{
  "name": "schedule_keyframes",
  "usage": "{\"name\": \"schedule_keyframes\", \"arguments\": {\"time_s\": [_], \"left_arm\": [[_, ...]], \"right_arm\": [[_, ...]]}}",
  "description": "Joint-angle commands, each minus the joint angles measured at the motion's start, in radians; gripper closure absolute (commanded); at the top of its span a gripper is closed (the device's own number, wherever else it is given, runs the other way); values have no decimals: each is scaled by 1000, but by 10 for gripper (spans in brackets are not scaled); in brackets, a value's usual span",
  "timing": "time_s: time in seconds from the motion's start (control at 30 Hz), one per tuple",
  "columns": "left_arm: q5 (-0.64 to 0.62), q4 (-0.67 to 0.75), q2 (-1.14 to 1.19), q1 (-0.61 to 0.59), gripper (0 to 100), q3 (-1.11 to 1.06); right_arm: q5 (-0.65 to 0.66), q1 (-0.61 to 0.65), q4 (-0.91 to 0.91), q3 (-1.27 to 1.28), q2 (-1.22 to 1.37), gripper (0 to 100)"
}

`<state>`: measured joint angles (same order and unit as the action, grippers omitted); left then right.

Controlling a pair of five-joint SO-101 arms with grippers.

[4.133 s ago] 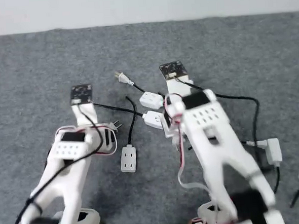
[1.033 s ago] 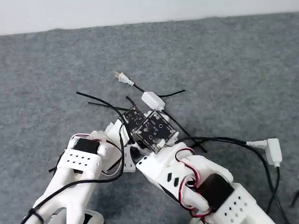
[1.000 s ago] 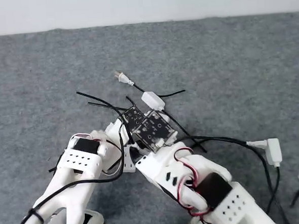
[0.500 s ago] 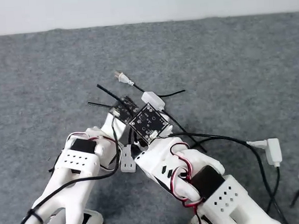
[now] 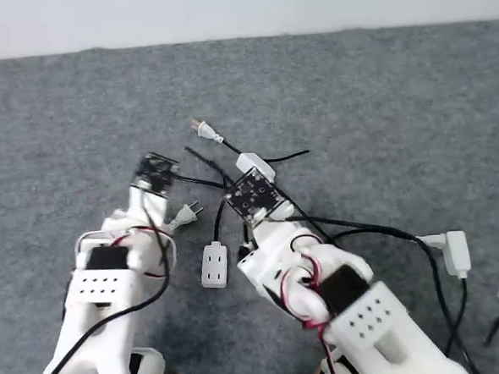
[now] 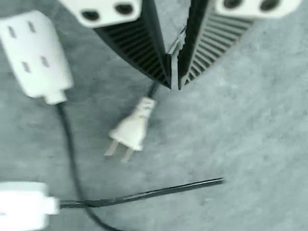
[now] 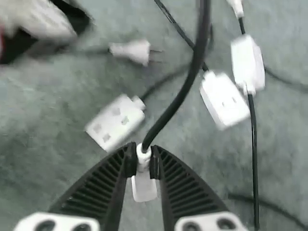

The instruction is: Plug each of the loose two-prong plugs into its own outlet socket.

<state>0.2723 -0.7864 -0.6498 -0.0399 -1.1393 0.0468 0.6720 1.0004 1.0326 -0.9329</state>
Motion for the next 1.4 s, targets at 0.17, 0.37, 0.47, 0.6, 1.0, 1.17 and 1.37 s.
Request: {"name": "schedule_keyframes", "arguments": {"time_s": [0.17, 0.37, 0.47, 0.6, 1.0, 1.17, 1.37], "left_arm": [[-17, 28, 64, -29, 985, 79], [-15, 28, 66, -29, 985, 77], [-12, 28, 66, -29, 985, 77], [-12, 28, 66, -34, 985, 77], [-12, 32, 66, -35, 985, 79], [-12, 32, 72, -31, 985, 81], [-12, 32, 72, -29, 985, 79]], "right_arm": [[0, -27, -143, 21, 282, 960], [3, -64, -174, -25, 377, 783], [3, -130, -173, -61, 349, 827], [-18, -189, -110, -74, 254, 987], [-32, 91, -139, 80, 84, 990], [-32, 91, -166, 57, 246, 990], [-32, 41, -166, -14, 409, 990]]}}
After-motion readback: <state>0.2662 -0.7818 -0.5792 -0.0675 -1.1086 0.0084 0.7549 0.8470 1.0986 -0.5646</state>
